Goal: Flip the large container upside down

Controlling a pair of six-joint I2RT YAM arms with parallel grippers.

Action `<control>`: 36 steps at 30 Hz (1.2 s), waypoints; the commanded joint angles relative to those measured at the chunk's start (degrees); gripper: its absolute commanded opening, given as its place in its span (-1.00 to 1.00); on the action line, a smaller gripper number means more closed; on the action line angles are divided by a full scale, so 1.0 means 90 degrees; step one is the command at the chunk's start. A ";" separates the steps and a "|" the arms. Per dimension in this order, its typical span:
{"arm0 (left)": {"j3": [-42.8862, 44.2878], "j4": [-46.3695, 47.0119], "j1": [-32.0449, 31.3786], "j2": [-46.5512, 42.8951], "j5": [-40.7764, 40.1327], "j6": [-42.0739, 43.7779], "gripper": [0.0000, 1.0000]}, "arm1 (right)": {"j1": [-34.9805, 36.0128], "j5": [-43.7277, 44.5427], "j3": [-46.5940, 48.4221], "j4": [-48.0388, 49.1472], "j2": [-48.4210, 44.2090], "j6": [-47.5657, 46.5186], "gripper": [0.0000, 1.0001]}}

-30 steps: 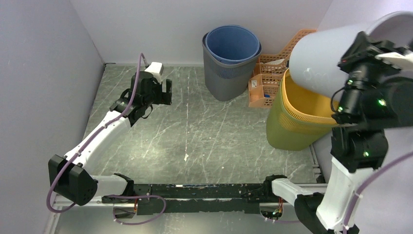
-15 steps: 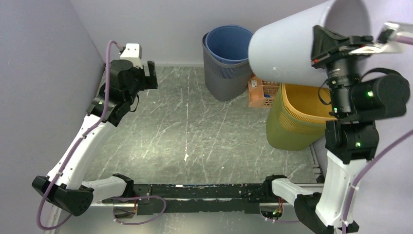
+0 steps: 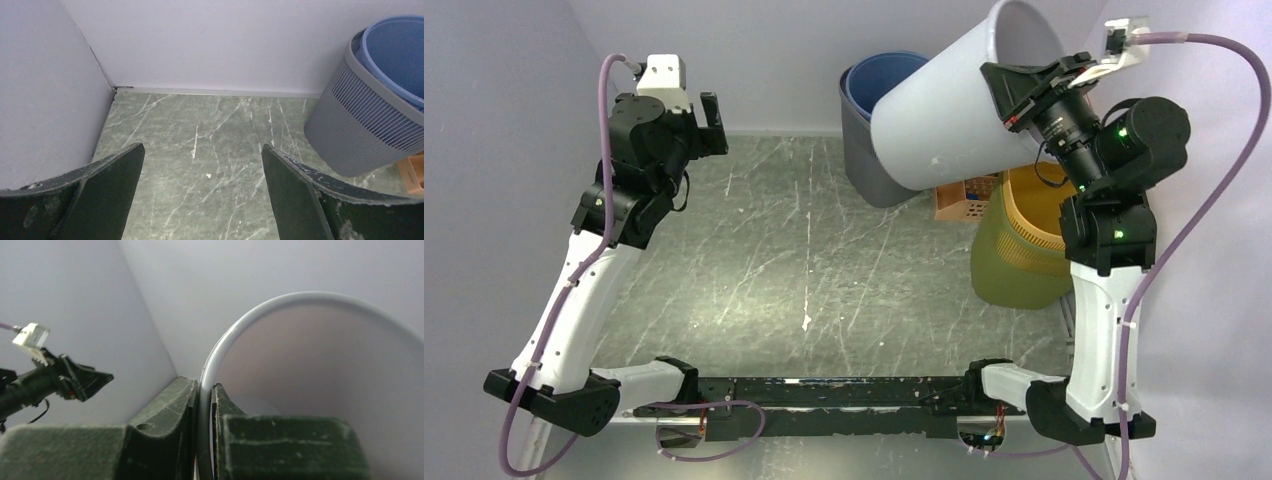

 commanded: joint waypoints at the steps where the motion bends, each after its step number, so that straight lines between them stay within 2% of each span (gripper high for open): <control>1: 0.0299 -0.0093 0.0054 0.0075 0.0025 -0.0011 0.99 | -0.0022 -0.1028 0.0494 0.0726 0.0243 0.0200 -1.00; 8: 0.0624 -0.0028 0.0054 0.0371 0.0305 -0.0119 0.99 | 0.0035 -0.1343 0.0688 0.1032 0.0763 0.0496 -1.00; 11: 0.0712 -0.0008 0.0054 0.0469 0.0342 -0.0124 0.99 | 0.0369 -0.1246 0.0776 0.1166 0.1024 0.0538 -1.00; 15: 0.0714 0.0054 0.0054 0.0541 0.0371 -0.0114 0.99 | 0.1877 -0.0219 0.1546 0.0599 0.1652 -0.0280 -1.00; 19: 0.0756 0.0064 0.0054 0.0584 0.0254 -0.0043 0.99 | 0.3349 0.0152 0.2354 0.0204 0.2516 -0.0725 -1.00; 21: 0.0769 0.0057 0.0054 0.0561 0.0079 0.0060 0.99 | 0.3954 0.0489 0.2356 0.0191 0.2803 -0.0967 -1.00; 24: 0.0855 -0.0041 0.0054 0.0522 -0.0330 0.0192 0.99 | 0.4532 0.0981 0.1662 0.0561 0.2807 -0.1120 -1.00; 30: 0.0627 0.0259 0.0063 0.0063 -0.1149 0.0380 0.98 | 0.4673 0.1384 -0.0577 0.1766 0.2375 -0.0807 -1.00; 36: 0.0524 0.0468 0.0064 -0.0012 -0.1408 0.0500 0.98 | 0.4847 0.1242 -0.1594 0.2369 0.2412 -0.0438 -1.00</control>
